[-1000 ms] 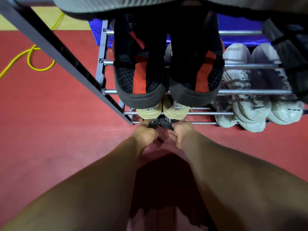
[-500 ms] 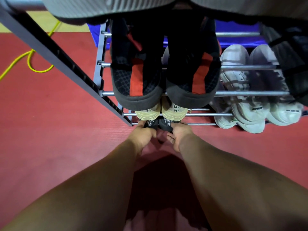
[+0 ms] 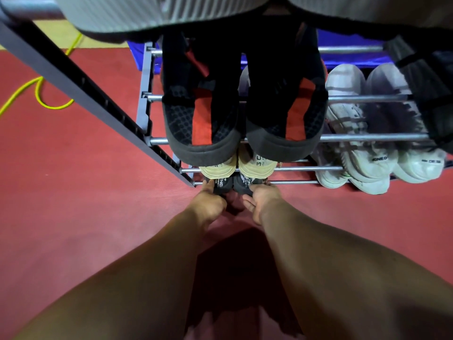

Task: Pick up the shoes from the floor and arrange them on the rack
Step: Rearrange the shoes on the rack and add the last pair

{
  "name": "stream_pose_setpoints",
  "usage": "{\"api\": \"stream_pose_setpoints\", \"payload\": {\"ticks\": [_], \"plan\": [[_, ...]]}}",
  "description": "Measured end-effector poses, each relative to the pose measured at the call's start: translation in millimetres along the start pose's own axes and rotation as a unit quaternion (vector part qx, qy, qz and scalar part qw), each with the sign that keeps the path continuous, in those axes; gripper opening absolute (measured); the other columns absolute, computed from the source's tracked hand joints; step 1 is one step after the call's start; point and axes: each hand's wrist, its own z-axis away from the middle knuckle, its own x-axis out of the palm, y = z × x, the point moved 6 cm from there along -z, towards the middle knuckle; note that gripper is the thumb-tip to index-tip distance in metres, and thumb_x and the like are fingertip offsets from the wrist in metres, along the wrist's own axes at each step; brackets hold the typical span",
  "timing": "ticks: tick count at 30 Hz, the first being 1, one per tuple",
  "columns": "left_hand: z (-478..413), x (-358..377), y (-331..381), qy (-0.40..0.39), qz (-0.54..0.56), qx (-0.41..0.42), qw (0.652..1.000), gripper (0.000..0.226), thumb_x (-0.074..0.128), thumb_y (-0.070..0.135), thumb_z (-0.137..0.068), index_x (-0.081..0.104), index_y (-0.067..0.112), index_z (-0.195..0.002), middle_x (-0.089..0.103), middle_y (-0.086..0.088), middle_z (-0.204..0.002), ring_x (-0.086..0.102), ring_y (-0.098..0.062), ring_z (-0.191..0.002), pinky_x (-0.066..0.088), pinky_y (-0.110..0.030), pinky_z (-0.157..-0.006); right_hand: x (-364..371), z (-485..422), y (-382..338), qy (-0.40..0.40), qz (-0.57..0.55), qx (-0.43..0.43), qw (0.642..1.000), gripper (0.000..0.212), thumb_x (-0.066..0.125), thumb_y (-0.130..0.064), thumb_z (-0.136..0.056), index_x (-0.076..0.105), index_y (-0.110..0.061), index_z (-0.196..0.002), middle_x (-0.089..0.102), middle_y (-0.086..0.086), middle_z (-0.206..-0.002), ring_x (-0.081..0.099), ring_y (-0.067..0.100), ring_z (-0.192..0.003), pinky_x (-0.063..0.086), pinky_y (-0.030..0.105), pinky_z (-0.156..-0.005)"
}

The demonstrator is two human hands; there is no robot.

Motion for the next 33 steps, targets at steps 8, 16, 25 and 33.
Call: {"api": "stream_pose_setpoints", "payload": {"ticks": [8, 16, 25, 33], "plan": [[-22.3, -18.0, -26.8, 0.153, -0.021, -0.081, 0.985, 0.033, 0.056, 0.023, -0.073, 0.063, 0.012, -0.103, 0.073, -0.011, -0.099, 0.069, -0.031, -0.09, 0.058, -0.034, -0.081, -7.3, 3.2, -6.4, -0.033, 0.066, -0.014, 0.997, 0.017, 0.066, -0.023, -0.097, 0.068, -0.015, -0.112, 0.067, 0.005, -0.104, 0.068, 0.022, -0.089, 0.059, 0.035, -0.072], [-12.7, 85.5, 1.3, 0.012, 0.03, -0.104, 0.994, 0.016, 0.053, 0.01, -0.097, 0.06, 0.009, -0.082, 0.059, -0.006, -0.069, 0.058, -0.019, -0.059, 0.049, -0.028, -0.058, -100.5, 19.7, -58.3, -0.031, 0.064, -0.018, 0.997, 0.009, 0.056, -0.019, -0.103, 0.061, -0.017, -0.109, 0.064, 0.01, -0.116, 0.064, 0.024, -0.083, 0.055, 0.033, -0.065], [-18.1, 209.6, 51.8, -0.057, 0.082, -0.073, 0.992, 0.013, 0.052, 0.017, -0.101, 0.064, 0.015, -0.097, 0.063, -0.002, -0.096, 0.062, -0.02, -0.091, 0.056, -0.031, -0.077, -238.2, 23.0, -105.6, 0.011, -0.006, -0.01, 1.0, 0.003, 0.068, -0.015, -0.094, 0.068, -0.013, -0.093, 0.067, 0.004, -0.071, 0.062, 0.019, -0.063, 0.055, 0.03, -0.077], [-43.3, 259.3, 58.6, -0.066, 0.158, -0.1, 0.98, 0.031, 0.069, 0.025, -0.093, 0.054, 0.027, -0.12, 0.058, 0.001, -0.102, 0.061, -0.023, -0.104, 0.058, -0.036, -0.074, -286.3, 4.4, -128.1, 0.063, 0.01, -0.041, 0.997, 0.014, 0.06, -0.013, -0.098, 0.062, -0.013, -0.084, 0.06, 0.008, -0.079, 0.057, 0.022, -0.072, 0.057, 0.039, -0.091]]}}
